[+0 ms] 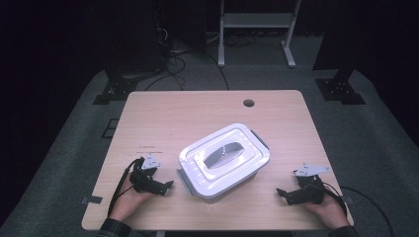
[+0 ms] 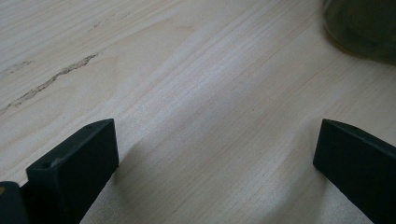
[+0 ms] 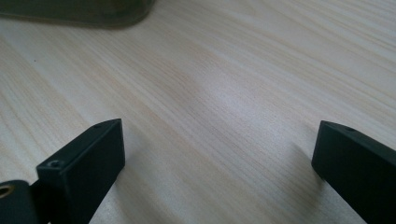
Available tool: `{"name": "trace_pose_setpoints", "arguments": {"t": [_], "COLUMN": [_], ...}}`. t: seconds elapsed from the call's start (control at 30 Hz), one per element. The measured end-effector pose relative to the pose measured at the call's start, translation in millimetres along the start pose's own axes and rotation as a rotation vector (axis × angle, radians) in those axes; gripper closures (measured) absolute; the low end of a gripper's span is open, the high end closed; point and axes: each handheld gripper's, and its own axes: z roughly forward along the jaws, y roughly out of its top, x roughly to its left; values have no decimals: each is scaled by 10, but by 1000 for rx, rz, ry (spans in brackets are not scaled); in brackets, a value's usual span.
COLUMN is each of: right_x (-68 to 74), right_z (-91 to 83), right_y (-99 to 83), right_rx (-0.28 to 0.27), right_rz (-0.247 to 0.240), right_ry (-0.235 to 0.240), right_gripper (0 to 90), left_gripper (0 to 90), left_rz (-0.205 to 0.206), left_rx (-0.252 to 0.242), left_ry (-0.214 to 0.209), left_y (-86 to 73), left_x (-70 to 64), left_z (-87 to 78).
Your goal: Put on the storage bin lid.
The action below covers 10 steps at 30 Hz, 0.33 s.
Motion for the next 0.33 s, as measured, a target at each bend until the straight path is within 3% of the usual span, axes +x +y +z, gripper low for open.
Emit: {"name": "trace_pose_setpoints", "arguments": {"t": [0.1,0.33], "right_x": [0,0], "right_z": [0,0], "right_y": [0,0], "right_rx": [0,0], "right_rz": [0,0], "right_ry": [0,0], "right_gripper": [16,16], "left_gripper": [0,0], "left_rz": [-5,-17], "left_rx": [-32,-33], "left_ry": [-11,0], "left_y": [-43,-53], "left_x": [17,4], "left_z": [4,-4]}}
